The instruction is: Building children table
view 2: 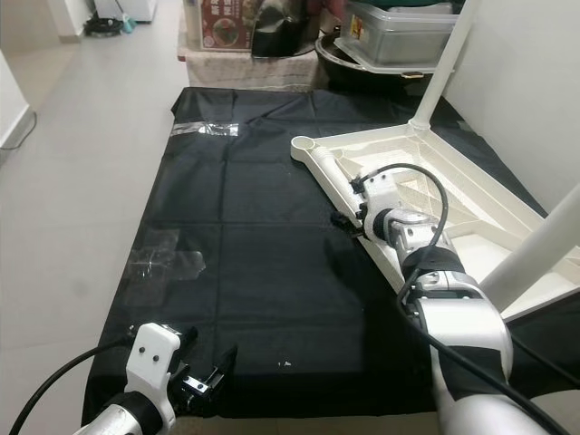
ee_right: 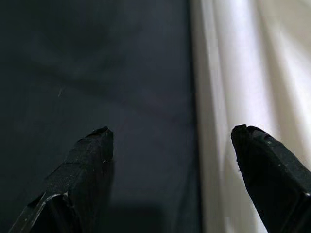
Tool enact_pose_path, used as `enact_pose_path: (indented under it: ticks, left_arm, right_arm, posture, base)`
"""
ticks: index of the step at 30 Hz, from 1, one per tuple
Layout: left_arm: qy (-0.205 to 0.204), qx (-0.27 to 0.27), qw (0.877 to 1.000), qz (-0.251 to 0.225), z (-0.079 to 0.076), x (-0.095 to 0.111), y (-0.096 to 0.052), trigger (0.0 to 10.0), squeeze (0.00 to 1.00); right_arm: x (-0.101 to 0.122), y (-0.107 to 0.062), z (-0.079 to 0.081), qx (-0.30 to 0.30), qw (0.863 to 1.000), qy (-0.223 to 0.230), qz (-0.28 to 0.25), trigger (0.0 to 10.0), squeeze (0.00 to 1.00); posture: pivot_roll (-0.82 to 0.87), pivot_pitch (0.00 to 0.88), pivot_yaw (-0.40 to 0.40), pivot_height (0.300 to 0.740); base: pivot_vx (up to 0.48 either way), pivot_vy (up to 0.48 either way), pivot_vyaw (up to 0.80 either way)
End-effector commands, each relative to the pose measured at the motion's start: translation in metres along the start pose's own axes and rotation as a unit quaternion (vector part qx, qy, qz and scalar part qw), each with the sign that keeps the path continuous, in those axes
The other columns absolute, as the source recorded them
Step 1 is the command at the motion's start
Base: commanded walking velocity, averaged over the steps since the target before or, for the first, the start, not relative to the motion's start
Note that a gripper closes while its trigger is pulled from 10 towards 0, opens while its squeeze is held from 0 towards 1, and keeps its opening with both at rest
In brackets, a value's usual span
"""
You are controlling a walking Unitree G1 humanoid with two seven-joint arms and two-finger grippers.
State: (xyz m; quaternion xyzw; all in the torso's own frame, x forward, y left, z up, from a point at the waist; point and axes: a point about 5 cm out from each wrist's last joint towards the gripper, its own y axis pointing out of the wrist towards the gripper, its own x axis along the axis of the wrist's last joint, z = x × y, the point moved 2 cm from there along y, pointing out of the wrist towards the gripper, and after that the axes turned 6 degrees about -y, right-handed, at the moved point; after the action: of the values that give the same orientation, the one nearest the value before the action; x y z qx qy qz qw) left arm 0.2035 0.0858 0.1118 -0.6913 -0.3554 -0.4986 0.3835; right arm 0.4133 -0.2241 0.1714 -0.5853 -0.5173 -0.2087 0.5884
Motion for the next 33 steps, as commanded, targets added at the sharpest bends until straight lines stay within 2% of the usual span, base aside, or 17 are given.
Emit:
enact_pose_path:
  ticks: [1,13,16,20,26,30,33]
  left_arm:
    - [-0.003,-0.003,1.000,0.006,-0.002,-0.001,-0.002,10.0,0.00]
    - [-0.003,-0.002,1.000,0.005,-0.003,-0.001,-0.002,10.0,0.00]
    - [-0.004,-0.002,1.000,0.005,-0.002,0.000,-0.002,10.0,0.00]
    - [-0.005,-0.001,1.000,0.004,-0.002,0.000,-0.003,10.0,0.00]
    - [-0.007,-0.001,1.000,0.005,-0.003,0.000,-0.004,10.0,0.00]
    - [-0.008,-0.001,1.000,0.005,-0.004,0.000,-0.004,10.0,0.00]
    - [-0.009,-0.001,1.000,0.007,-0.004,0.000,-0.004,10.0,0.00]
  right_arm:
    - [-0.017,0.002,0.005,0.013,0.999,0.002,0.033,10.0,0.00]
    - [-0.027,0.003,0.006,0.007,0.998,-0.015,0.057,10.0,0.00]
    - [-0.035,0.002,0.002,-0.011,0.996,-0.029,0.084,10.0,0.00]
    - [-0.041,0.002,0.004,-0.005,0.994,-0.034,0.101,10.0,0.00]
    - [-0.051,0.001,0.007,0.004,0.991,-0.028,0.128,10.0,0.00]
    - [-0.050,0.001,0.005,-0.010,0.992,-0.022,0.121,10.0,0.00]
    - [-0.045,-0.001,-0.003,-0.040,0.994,0.008,0.105,10.0,0.00]
  posture:
    - [0.11,0.109,-0.109,0.740]
    - [0.11,0.115,-0.108,0.740]
    - [0.11,0.120,-0.109,0.740]
    - [0.11,0.126,-0.107,0.740]
    - [0.11,0.134,-0.106,0.740]
    - [0.11,0.136,-0.107,0.740]
    - [0.12,0.138,-0.107,0.740]
  base:
    - [0.000,0.000,0.00]
    - [0.000,0.000,0.00]
    - [0.000,0.000,0.00]
    - [0.000,0.000,0.00]
    - [0.000,0.000,0.00]
    - [0.000,0.000,0.00]
    - [0.000,0.000,0.00]
